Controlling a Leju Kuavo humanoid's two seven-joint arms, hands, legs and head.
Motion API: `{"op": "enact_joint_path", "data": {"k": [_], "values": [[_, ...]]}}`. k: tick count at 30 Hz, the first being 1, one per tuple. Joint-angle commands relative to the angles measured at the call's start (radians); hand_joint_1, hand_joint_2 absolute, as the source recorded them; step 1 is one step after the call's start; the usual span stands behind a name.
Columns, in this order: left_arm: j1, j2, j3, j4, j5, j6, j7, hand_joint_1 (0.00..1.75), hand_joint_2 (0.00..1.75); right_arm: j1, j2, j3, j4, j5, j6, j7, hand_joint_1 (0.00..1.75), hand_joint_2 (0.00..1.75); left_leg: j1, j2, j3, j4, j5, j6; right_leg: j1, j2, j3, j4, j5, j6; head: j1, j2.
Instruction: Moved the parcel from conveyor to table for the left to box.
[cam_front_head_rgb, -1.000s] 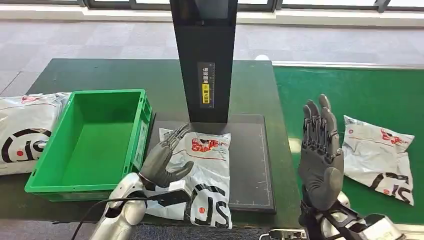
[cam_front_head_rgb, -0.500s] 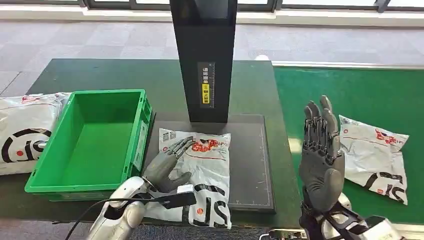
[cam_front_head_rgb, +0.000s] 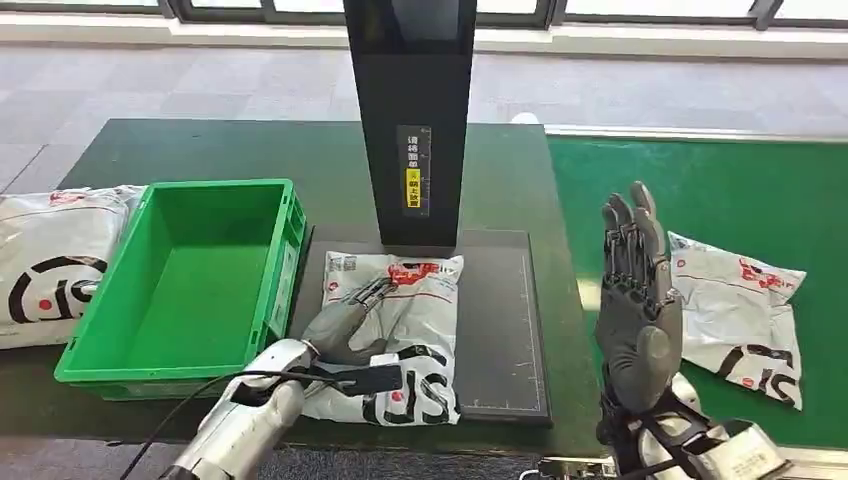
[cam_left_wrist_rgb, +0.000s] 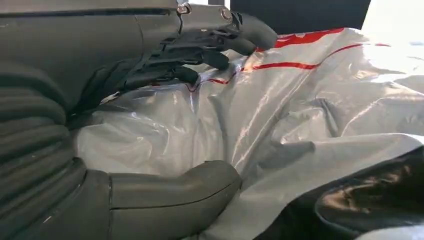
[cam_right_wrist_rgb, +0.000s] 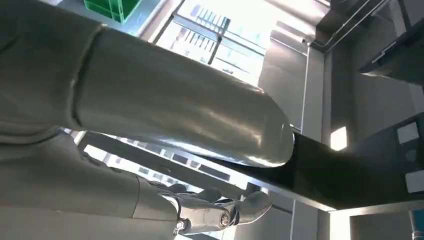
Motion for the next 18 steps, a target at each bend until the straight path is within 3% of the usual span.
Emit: {"op": "enact_joint_path", "data": {"k": [1, 2, 5, 16, 18], "values": [[-0.028, 0.003, -0.050, 0.160, -0.017, 0.018, 0.007, 0.00, 1.75, -0.027, -0.040, 0.056, 0.069, -0.007, -0.009, 0.000, 0.00, 0.00, 0.000, 0.003, 0.002, -0.004, 0.002, 0.000, 0.000, 0.003, 0.001, -0.004, 0.003, -0.001, 0.000, 0.000], [-0.002, 0.003, -0.052, 0.112, -0.024, 0.072, -0.008, 1.75, 1.75, -0.017, -0.044, 0.058, 0.063, -0.006, -0.012, 0.000, 0.00, 0.00, 0.000, 0.002, 0.003, -0.002, 0.001, 0.000, 0.000, 0.002, 0.002, -0.002, 0.001, 0.000, 0.000, 0.000], [0.037, -0.005, -0.049, -0.025, -0.028, 0.119, -0.039, 1.75, 1.75, -0.006, -0.051, 0.059, 0.057, -0.015, -0.021, 0.000, 0.00, 0.00, 0.000, 0.004, 0.003, -0.005, 0.003, 0.001, 0.000, 0.003, 0.002, -0.005, 0.004, 0.000, 0.000, 0.000], [0.041, -0.012, -0.045, -0.072, -0.029, 0.141, -0.055, 1.75, 1.75, -0.002, -0.052, 0.065, 0.053, -0.012, -0.027, 0.000, 0.00, 0.00, 0.000, 0.004, 0.005, -0.003, 0.000, 0.001, 0.000, 0.003, 0.004, -0.003, 0.001, -0.001, 0.000, 0.000], [0.048, -0.054, -0.017, -0.150, 0.000, 0.260, -0.106, 1.75, 1.75, 0.009, -0.055, 0.081, 0.039, -0.002, -0.041, 0.000, 0.00, 0.00, 0.000, 0.002, 0.004, -0.001, -0.001, 0.000, 0.000, 0.002, 0.002, -0.001, 0.000, -0.001, 0.000, 0.000]]}}
